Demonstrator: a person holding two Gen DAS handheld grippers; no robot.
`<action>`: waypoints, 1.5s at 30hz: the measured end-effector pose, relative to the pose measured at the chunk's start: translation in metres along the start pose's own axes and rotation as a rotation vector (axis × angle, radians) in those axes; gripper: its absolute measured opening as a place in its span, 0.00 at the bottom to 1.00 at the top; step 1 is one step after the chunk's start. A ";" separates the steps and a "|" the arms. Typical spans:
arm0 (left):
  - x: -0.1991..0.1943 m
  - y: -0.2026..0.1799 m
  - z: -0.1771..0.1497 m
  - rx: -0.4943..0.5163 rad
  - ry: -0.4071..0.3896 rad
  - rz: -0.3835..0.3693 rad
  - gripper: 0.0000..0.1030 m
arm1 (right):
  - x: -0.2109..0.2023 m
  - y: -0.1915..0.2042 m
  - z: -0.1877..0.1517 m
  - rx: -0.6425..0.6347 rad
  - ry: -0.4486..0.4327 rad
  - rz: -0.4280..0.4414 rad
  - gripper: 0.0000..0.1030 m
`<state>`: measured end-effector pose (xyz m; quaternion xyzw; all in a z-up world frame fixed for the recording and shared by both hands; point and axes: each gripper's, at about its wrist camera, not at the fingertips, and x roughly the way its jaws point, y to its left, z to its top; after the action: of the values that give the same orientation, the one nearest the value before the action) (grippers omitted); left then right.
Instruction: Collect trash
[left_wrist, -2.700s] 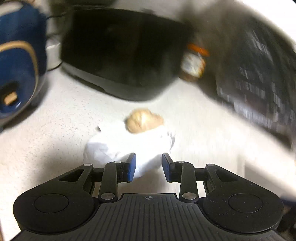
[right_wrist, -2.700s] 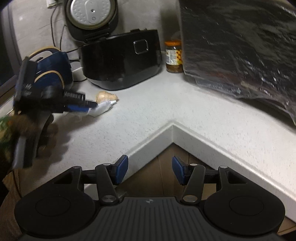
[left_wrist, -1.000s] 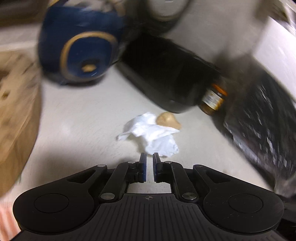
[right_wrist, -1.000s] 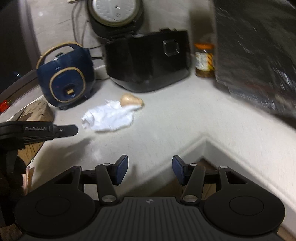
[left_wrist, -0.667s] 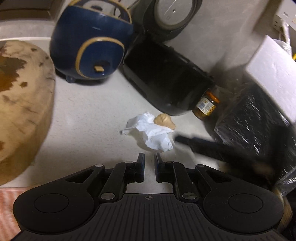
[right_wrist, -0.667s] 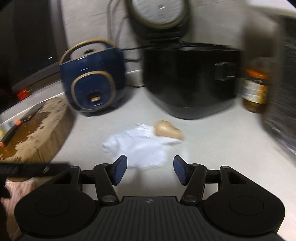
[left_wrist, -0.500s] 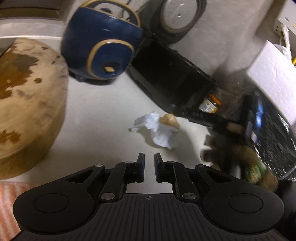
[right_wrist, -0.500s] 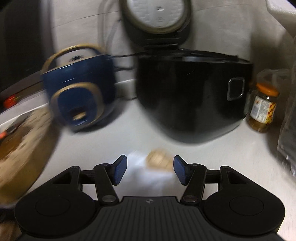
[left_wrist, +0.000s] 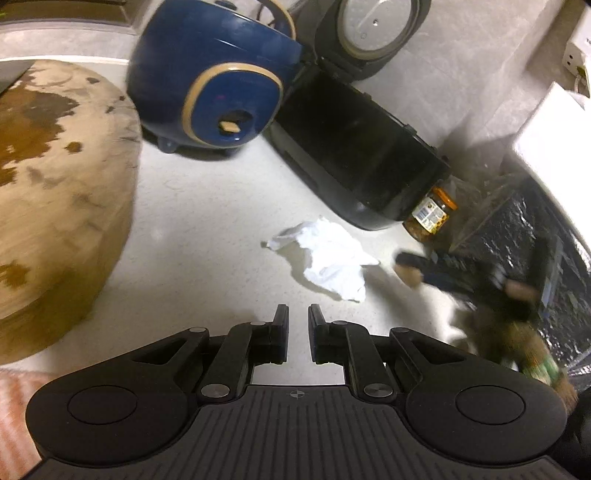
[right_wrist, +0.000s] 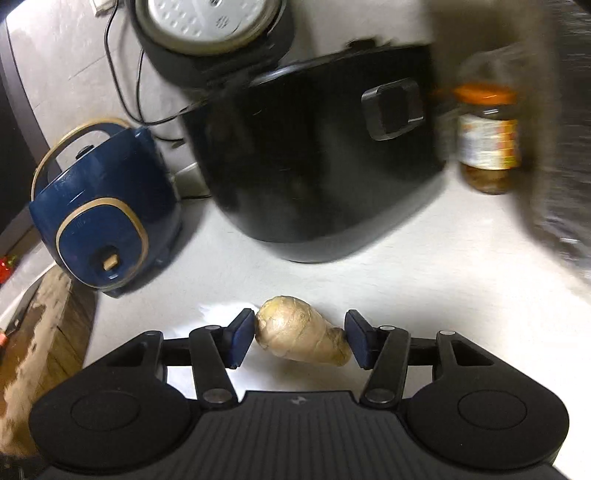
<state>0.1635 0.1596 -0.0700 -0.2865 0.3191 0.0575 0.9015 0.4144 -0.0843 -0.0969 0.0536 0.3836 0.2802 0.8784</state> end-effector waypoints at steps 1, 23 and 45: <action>0.005 -0.004 0.001 0.006 0.005 0.000 0.13 | -0.009 -0.006 -0.006 -0.009 -0.006 -0.028 0.52; 0.005 -0.020 0.005 0.048 -0.008 0.183 0.13 | 0.004 0.067 -0.019 -0.399 -0.005 0.036 0.73; 0.018 -0.066 -0.011 0.135 0.053 0.009 0.13 | -0.082 0.010 -0.006 -0.155 -0.072 0.011 0.12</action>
<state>0.1908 0.0977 -0.0561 -0.2252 0.3472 0.0324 0.9097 0.3608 -0.1206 -0.0448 -0.0025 0.3288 0.3118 0.8915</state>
